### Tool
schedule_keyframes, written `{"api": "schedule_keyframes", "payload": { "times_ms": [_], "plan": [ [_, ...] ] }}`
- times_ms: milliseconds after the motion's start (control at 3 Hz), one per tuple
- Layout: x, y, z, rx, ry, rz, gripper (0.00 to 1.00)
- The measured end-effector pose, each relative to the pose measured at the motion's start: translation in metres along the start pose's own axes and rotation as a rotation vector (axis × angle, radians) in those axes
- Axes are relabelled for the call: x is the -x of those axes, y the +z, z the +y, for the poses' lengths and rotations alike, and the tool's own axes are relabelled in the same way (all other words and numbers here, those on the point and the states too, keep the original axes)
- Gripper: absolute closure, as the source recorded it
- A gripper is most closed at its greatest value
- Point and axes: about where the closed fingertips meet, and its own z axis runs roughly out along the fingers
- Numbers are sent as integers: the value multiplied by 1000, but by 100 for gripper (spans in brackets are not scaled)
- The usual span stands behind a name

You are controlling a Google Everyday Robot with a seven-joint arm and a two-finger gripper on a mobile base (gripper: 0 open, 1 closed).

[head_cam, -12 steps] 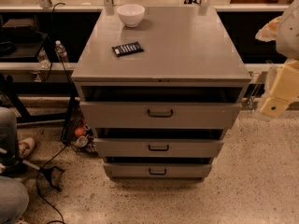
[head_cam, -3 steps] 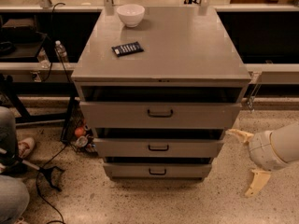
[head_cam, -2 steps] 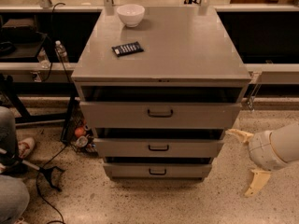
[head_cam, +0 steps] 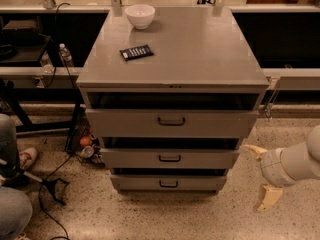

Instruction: Open middle drawer

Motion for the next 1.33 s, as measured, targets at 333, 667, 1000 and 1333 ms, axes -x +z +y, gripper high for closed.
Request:
{"api": "schedule_keyframes", "payload": {
  "times_ms": [333,667,1000,1333],
  "plan": [
    [-35,60,-5,-13,-48,24,0],
    [-50,99,-5,-1,-62,22,0],
    [-51,153,-5,1,-84,24,0],
    [-51,153,-5,1,-84,24,0]
  ]
}}
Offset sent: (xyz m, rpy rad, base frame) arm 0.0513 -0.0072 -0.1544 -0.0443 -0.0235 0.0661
